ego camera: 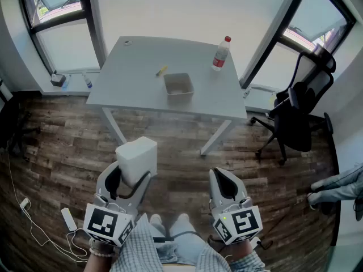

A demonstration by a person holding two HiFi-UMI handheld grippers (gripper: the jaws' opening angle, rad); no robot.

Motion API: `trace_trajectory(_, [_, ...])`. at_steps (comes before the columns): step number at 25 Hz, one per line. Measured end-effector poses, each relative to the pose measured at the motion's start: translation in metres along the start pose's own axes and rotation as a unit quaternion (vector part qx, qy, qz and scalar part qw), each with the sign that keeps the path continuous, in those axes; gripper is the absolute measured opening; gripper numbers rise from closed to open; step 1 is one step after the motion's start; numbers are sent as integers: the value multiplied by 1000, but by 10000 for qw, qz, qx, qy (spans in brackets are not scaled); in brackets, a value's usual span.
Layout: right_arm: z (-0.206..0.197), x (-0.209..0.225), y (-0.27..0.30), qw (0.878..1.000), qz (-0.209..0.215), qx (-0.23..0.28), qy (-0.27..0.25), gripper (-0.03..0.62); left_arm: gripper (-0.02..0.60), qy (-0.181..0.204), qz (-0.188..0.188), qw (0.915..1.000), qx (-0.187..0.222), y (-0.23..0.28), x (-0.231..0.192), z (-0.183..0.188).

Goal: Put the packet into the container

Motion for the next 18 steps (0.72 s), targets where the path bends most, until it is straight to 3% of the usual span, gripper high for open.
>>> trace_trajectory(18, [0, -5, -4, 9996, -255, 95, -41, 2, 275, 96, -197, 9998, 36, -3, -7, 2])
Point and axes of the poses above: the fingertips, and each gripper's own axes: y forward along the fingers, x to its right, z out of its top, the point moved 2 cm from there along -y, backward along the fingers, and after that the axes turned 4 degrees about x, right-handed, at the moved point
